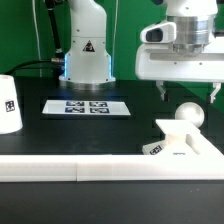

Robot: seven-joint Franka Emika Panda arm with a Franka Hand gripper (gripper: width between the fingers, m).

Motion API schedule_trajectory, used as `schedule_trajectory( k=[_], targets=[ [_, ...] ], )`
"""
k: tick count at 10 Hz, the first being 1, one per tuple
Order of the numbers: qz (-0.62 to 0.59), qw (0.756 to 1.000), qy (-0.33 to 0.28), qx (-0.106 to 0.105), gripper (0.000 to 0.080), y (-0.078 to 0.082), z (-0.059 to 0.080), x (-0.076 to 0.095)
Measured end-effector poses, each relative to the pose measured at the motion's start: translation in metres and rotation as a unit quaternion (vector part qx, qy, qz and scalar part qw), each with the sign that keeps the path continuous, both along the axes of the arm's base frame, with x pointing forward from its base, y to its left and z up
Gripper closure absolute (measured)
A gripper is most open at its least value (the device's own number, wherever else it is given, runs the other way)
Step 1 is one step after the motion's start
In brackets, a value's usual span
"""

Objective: Assemble lamp

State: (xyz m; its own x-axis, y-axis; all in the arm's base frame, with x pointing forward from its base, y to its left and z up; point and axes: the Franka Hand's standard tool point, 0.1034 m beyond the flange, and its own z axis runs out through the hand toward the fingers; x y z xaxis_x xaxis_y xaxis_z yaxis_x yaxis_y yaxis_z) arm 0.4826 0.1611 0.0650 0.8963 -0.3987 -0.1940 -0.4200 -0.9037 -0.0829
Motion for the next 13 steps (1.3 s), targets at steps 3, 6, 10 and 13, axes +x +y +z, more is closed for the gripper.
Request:
schedule_trajectory(
  k=[3, 6, 10, 13],
  targets=[
    [0.004, 0.995, 0.094, 0.022, 0.0101, -0.007, 0.001, 0.005],
    [0.006, 0.985, 0.164, 0.044, 0.0101, -0.015, -0.004, 0.004],
    [-0.005, 0.969, 0.234, 0.081, 0.0101, -0.006, -0.008, -0.001],
    [-0.009, 0.962, 0.257, 0.088, 0.0101, -0.013, -0.014, 0.002]
  ],
)
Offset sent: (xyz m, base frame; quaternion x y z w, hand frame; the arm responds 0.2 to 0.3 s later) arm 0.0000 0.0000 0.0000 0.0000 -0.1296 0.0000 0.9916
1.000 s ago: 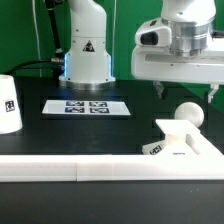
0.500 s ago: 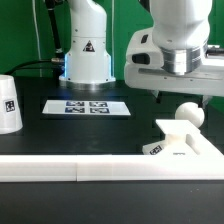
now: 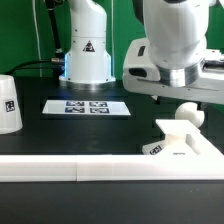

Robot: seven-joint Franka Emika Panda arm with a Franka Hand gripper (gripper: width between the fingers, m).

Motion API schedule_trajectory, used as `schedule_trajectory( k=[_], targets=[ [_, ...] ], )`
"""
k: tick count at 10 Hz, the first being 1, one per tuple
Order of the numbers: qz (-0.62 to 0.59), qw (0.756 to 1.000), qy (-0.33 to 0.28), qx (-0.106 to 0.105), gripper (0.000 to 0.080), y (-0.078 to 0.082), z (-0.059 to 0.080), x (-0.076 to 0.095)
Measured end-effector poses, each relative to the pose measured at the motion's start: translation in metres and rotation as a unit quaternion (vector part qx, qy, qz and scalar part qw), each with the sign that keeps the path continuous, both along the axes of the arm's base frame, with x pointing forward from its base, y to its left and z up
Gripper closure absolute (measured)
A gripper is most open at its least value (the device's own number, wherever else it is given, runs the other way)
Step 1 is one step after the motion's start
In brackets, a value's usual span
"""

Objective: Assemble lamp

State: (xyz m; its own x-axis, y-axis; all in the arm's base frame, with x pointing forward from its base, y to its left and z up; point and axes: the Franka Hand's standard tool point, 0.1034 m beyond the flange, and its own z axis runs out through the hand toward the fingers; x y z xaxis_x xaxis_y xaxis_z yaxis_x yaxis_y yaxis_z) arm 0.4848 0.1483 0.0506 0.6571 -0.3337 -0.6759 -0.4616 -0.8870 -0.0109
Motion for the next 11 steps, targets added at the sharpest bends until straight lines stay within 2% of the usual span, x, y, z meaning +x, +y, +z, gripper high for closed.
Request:
schedule_trajectory(
  k=[1, 4, 5, 11],
  targets=[
    [-0.003, 1.0, -0.008, -0.003, 0.0101, 0.005, 0.001, 0.002],
    [0.001, 1.0, -0.029, -0.004, 0.0101, 0.033, 0.001, 0.004],
    [0.003, 0.999, -0.034, -0.003, 0.0101, 0.037, -0.001, 0.003],
    [0.004, 0.999, -0.03, -0.008, 0.0101, 0.035, -0.015, -0.012]
  ],
)
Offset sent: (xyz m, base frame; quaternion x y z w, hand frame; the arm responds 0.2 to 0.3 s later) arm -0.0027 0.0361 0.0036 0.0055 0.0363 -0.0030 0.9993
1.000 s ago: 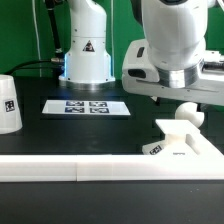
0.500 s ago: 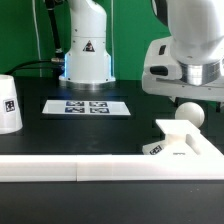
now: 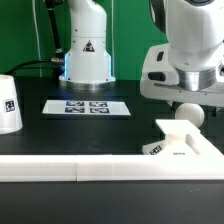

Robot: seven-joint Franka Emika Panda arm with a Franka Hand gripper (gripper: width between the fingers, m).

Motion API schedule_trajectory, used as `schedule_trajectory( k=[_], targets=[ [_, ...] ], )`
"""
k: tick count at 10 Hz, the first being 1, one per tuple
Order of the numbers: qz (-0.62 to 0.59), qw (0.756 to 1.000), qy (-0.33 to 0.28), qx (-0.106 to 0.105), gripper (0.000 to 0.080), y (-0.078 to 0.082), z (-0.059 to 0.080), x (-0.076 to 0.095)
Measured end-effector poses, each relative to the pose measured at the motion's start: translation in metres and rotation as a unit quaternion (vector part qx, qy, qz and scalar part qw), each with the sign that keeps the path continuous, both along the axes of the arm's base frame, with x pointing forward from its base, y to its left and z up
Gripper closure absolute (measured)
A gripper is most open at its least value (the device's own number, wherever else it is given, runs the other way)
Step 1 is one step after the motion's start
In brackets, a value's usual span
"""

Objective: Assemble lamp

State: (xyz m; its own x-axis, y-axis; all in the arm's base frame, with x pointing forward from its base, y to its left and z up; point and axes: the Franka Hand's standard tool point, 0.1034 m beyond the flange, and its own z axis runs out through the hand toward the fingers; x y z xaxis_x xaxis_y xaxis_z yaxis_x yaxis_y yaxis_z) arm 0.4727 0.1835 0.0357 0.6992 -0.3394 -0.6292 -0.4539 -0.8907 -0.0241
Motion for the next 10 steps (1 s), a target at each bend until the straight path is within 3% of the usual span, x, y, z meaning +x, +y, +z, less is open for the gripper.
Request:
schedule_trajectory(
  k=[5, 10],
  targets=[
    [-0.004, 1.0, -0.001, -0.008, 0.0101, -0.002, -0.014, -0.014],
    [-0.004, 1.0, 0.006, -0.009, 0.0101, -0.003, -0.019, -0.02]
  ],
)
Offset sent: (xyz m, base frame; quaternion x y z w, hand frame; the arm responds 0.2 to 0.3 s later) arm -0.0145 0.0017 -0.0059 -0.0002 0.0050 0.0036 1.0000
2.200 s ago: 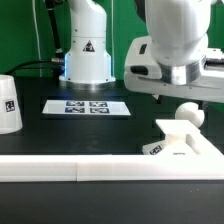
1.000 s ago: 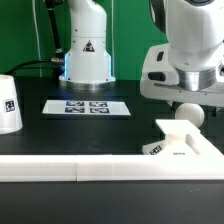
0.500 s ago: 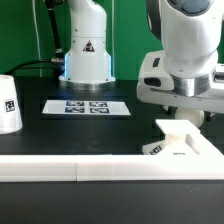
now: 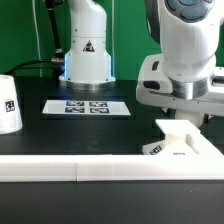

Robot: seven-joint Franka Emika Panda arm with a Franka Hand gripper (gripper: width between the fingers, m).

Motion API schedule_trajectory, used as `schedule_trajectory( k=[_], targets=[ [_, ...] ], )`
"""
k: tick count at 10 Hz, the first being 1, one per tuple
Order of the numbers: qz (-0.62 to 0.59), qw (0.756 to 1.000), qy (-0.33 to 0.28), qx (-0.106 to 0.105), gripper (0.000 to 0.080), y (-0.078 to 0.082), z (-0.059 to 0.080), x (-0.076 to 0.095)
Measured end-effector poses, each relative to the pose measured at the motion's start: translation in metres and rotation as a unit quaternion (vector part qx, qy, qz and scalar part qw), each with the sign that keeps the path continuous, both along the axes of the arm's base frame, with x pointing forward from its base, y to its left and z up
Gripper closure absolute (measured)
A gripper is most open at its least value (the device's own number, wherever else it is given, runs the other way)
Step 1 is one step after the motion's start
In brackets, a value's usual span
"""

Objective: Assemble lamp

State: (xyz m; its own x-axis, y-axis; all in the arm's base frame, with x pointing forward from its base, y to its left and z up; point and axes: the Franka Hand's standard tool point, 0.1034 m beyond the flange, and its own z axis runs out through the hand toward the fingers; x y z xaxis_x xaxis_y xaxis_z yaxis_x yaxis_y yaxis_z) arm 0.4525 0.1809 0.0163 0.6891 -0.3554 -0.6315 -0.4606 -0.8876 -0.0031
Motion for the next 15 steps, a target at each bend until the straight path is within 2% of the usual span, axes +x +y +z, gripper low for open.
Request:
schedule_trajectory(
  k=[1, 2, 7, 8, 11, 13, 15],
  targets=[
    [0.0, 1.0, 0.0, 0.0, 0.0101, 0.0, 0.0, 0.0],
    [0.0, 1.0, 0.0, -0.001, 0.0223, 0.0, -0.001, 0.0],
    [-0.003, 1.0, -0.001, -0.001, 0.0222, -0.004, -0.001, 0.002],
    [-0.001, 1.0, -0.001, 0.003, 0.0222, -0.011, 0.004, 0.005],
    [-0.001, 1.0, 0.001, 0.011, 0.022, -0.045, 0.035, 0.028],
    [0.0, 1.0, -0.016, 0.006, 0.022, -0.055, 0.049, 0.045],
    [-0.003, 0.999, -0.037, 0.0, 0.022, -0.052, 0.044, 0.049]
  ],
)
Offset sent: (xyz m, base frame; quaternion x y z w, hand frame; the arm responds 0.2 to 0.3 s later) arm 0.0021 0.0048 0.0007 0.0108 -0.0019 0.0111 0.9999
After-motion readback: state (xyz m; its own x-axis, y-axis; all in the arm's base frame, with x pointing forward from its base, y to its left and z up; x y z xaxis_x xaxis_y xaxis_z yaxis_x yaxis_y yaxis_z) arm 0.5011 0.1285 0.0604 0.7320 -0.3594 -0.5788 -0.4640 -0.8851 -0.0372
